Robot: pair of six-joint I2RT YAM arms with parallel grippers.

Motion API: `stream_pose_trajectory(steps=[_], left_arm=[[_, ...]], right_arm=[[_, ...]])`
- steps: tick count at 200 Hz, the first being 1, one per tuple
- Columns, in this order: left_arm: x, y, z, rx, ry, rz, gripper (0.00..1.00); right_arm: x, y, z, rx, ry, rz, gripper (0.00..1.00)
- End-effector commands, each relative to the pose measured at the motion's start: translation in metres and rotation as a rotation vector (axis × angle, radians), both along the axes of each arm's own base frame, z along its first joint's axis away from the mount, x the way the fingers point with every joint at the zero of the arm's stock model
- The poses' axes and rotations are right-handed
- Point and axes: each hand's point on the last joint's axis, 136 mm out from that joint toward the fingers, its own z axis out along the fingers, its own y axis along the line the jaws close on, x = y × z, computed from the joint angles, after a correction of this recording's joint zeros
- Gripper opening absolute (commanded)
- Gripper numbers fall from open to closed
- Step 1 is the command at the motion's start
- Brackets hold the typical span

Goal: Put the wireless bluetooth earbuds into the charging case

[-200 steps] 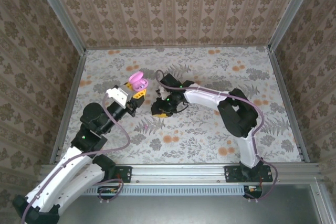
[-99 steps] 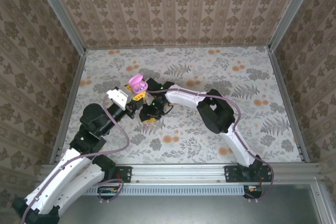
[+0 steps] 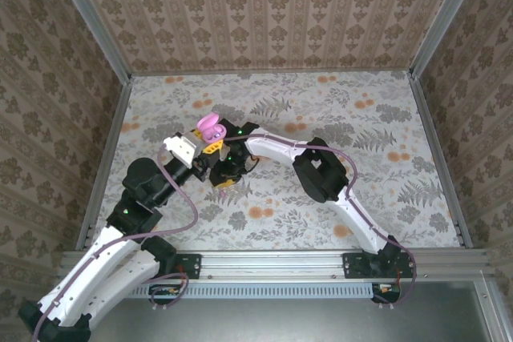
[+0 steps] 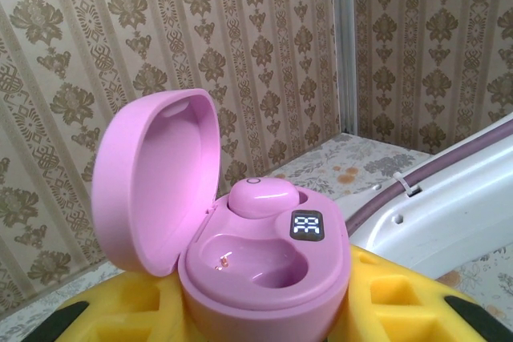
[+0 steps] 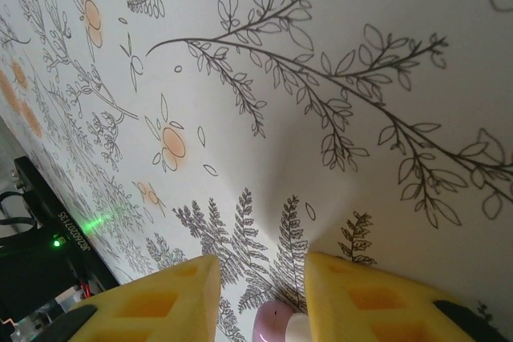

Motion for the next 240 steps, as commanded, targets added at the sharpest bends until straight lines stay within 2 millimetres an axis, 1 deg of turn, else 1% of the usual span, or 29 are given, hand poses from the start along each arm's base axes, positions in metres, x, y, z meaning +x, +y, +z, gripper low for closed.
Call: stream_pose_trajectory(steps=[1,12,41,59,87,105,123,147,182,205,240], left_arm=[[-0.003,0.002,0.019,-0.033,-0.043,-0.004,0.3],[-0.002,0.002,0.018,-0.034,-0.041,-0.004,0.3],[-0.001,0.002,0.018,-0.034,-0.042,-0.002,0.3],[-0.001,0.0,0.019,-0.036,-0.04,-0.007,0.3],[0.0,-0.002,0.019,-0.038,-0.037,-0.017,0.3],[0.0,-0.002,0.019,-0.041,-0.037,-0.015,0.3],[0.0,-0.003,0.018,-0.043,-0.035,-0.019,0.3],[-0.001,-0.003,0.019,-0.042,-0.036,-0.02,0.3],[0.0,-0.003,0.019,-0.04,-0.037,-0.019,0.31],[0.001,-0.003,0.019,-0.038,-0.036,-0.018,0.31],[0.001,-0.004,0.018,-0.037,-0.036,-0.02,0.3]], right_arm=[[-0.026,-0.014,-0.011,-0.05,0.056,0.048,0.35],[-0.029,-0.019,-0.011,-0.057,0.061,0.044,0.35],[-0.04,-0.025,-0.006,-0.054,0.058,0.052,0.34],[-0.045,-0.024,0.002,-0.039,0.058,0.064,0.34],[-0.055,-0.023,0.005,-0.024,0.07,0.078,0.34],[-0.05,-0.026,-0.001,-0.055,0.046,0.062,0.34],[-0.035,-0.029,-0.005,-0.091,-0.005,0.026,0.35],[-0.022,-0.027,-0.006,-0.089,-0.03,-0.005,0.35],[-0.017,-0.025,-0.011,-0.092,-0.023,0.001,0.36],[-0.013,-0.022,-0.006,-0.078,-0.043,0.011,0.35],[-0.015,-0.021,-0.012,-0.087,-0.019,0.028,0.35]])
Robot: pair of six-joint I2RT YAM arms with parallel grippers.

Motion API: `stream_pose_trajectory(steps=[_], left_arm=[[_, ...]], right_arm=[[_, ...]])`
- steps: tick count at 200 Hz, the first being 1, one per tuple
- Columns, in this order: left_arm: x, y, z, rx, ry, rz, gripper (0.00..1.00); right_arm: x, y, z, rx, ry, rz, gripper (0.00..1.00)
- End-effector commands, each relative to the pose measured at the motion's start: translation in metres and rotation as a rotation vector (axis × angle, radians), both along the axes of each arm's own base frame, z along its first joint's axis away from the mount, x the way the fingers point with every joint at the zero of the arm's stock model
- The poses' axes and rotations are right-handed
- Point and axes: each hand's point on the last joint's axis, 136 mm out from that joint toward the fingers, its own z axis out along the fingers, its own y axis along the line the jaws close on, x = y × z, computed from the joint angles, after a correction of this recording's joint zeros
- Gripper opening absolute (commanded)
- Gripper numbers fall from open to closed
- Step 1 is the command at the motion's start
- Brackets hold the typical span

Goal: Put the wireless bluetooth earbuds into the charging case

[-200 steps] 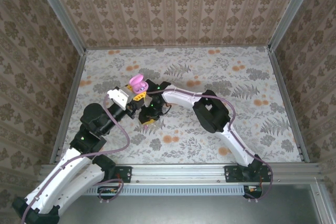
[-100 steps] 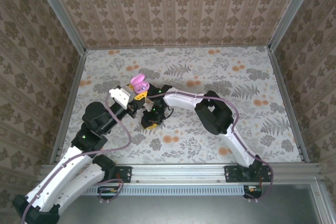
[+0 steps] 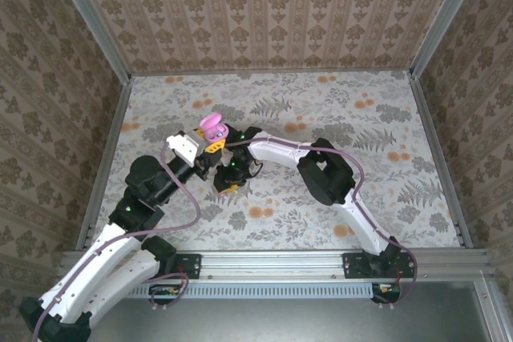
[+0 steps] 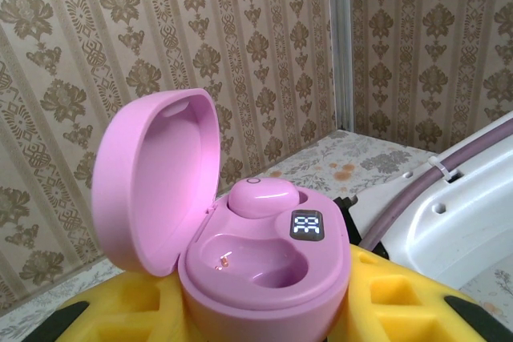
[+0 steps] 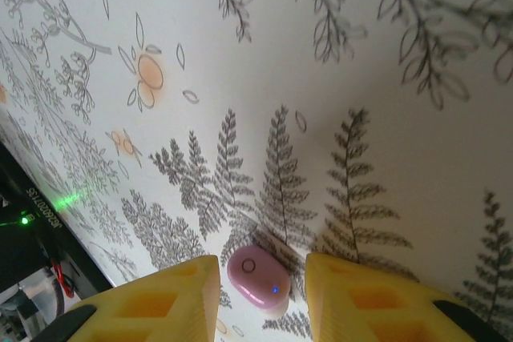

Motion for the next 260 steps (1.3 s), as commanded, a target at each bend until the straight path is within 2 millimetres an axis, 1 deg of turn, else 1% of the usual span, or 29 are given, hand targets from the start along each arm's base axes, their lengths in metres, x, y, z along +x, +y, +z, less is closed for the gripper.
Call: stream_pose_trajectory(steps=[1,30,71,123,146,161,186,216,260], left_arm=[[-0.003,0.001,0.021,-0.044,-0.044,-0.007,0.3],[-0.002,0.002,0.022,-0.045,-0.046,-0.006,0.3],[-0.002,0.001,0.022,-0.042,-0.044,-0.008,0.3],[-0.001,-0.001,0.023,-0.048,-0.042,-0.013,0.3],[0.001,-0.002,0.022,-0.044,-0.039,-0.013,0.3],[0.001,-0.003,0.021,-0.045,-0.036,-0.013,0.31],[0.001,-0.003,0.023,-0.043,-0.039,-0.016,0.3],[0.002,-0.003,0.022,-0.041,-0.038,-0.015,0.31],[0.001,-0.003,0.023,-0.045,-0.038,-0.016,0.31]], right_arm=[[-0.001,-0.005,-0.014,-0.048,0.022,0.015,0.35],[-0.008,-0.005,-0.016,-0.037,0.052,0.035,0.33],[-0.021,-0.003,-0.009,-0.01,0.079,0.088,0.33],[-0.024,-0.004,-0.013,-0.019,0.085,0.094,0.33],[-0.023,-0.002,-0.012,-0.018,0.077,0.096,0.33],[-0.022,-0.001,-0.017,-0.023,0.081,0.09,0.33],[-0.027,0.003,-0.02,-0.029,0.087,0.101,0.32],[-0.031,0.002,-0.023,-0.046,0.085,0.115,0.32],[-0.037,0.005,-0.022,-0.04,0.092,0.133,0.34]])
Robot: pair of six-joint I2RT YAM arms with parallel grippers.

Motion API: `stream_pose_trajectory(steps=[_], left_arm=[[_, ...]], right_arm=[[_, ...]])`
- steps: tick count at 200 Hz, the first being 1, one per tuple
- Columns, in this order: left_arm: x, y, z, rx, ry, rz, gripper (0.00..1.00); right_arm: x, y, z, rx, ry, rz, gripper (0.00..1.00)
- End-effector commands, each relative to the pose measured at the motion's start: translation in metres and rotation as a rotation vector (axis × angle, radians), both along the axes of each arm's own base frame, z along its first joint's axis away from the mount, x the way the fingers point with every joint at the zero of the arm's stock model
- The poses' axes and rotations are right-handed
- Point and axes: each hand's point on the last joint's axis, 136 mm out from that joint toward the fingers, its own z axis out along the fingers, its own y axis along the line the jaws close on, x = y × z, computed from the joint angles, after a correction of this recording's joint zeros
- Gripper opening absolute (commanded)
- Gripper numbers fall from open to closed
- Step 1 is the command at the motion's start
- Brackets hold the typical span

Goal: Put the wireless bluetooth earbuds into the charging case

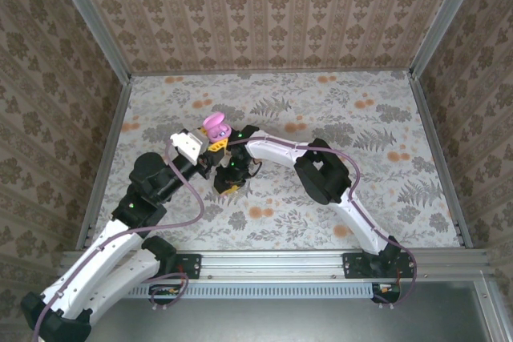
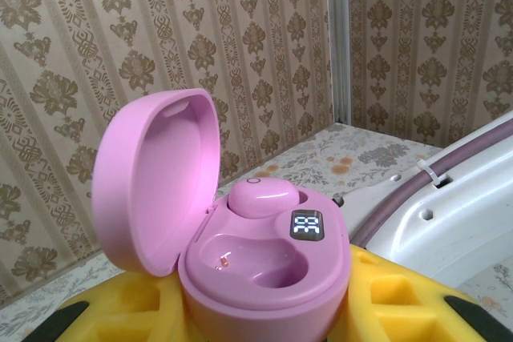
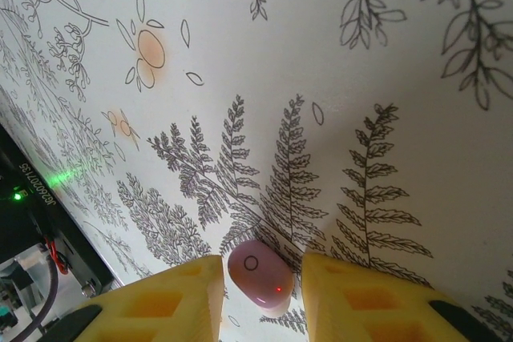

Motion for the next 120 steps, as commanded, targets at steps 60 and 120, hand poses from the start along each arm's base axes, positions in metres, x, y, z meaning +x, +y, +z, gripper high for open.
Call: stream_pose_trajectory(steps=[60,120], left_arm=[[-0.004,0.002,0.029,-0.055,-0.054,-0.01,0.31],[-0.002,0.0,0.026,-0.044,-0.044,-0.01,0.31]], right_arm=[[-0.023,0.002,-0.026,-0.076,0.04,0.042,0.29],[-0.002,-0.018,-0.005,-0.068,-0.017,-0.066,0.25]])
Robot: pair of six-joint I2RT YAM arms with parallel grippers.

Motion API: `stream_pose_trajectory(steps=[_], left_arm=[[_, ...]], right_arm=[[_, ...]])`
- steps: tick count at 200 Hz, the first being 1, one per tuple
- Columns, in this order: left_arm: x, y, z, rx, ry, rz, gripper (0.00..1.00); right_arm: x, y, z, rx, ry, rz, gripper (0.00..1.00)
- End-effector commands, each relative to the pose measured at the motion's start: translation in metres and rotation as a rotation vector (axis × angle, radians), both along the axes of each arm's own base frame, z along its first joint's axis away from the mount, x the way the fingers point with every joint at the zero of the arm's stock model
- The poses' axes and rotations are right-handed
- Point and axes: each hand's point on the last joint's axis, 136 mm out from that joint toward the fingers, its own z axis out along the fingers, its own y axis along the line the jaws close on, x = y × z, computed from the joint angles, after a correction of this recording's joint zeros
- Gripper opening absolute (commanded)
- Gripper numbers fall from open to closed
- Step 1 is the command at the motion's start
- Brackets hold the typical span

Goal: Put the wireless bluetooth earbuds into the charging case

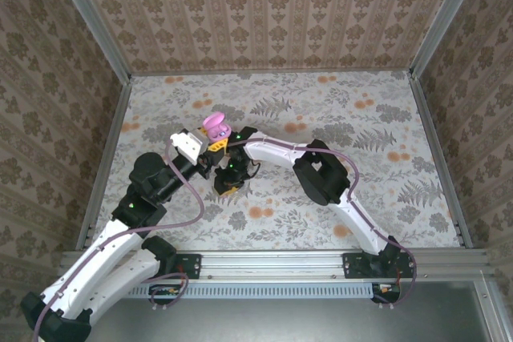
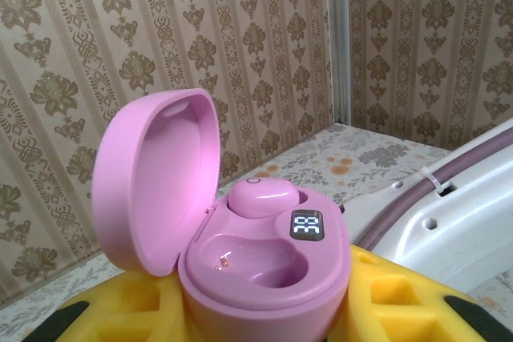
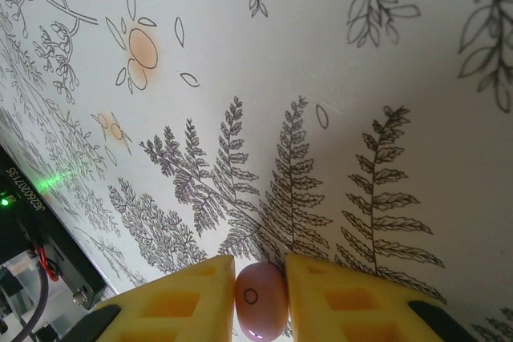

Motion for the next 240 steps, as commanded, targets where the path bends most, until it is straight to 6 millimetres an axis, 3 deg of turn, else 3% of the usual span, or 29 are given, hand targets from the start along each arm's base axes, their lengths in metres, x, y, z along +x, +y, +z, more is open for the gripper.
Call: stream_pose_trajectory(steps=[1,25,68,115,156,203,238,240], left_arm=[[-0.002,0.0,0.025,-0.043,-0.043,-0.011,0.31],[0.002,-0.007,0.019,-0.03,-0.017,-0.032,0.31],[0.013,-0.024,0.009,-0.043,0.018,-0.067,0.31],[0.028,-0.059,-0.009,-0.034,0.063,-0.135,0.3],[0.041,-0.093,-0.027,-0.038,0.099,-0.199,0.3],[0.049,-0.124,-0.04,-0.045,0.132,-0.254,0.3],[0.049,-0.14,-0.049,-0.036,0.159,-0.291,0.3],[0.049,-0.141,-0.049,-0.036,0.159,-0.292,0.3]], right_arm=[[0.0,-0.018,-0.001,-0.047,0.0,-0.063,0.25],[0.012,-0.042,0.011,-0.027,-0.008,-0.16,0.25],[0.023,-0.106,0.02,-0.042,-0.035,-0.331,0.25],[0.026,-0.176,0.03,-0.07,-0.071,-0.507,0.25],[0.035,-0.227,0.057,-0.072,-0.151,-0.639,0.24],[0.04,-0.265,0.096,-0.063,-0.253,-0.743,0.25],[0.044,-0.271,0.125,-0.03,-0.313,-0.771,0.25],[0.043,-0.271,0.134,-0.013,-0.332,-0.773,0.25]])
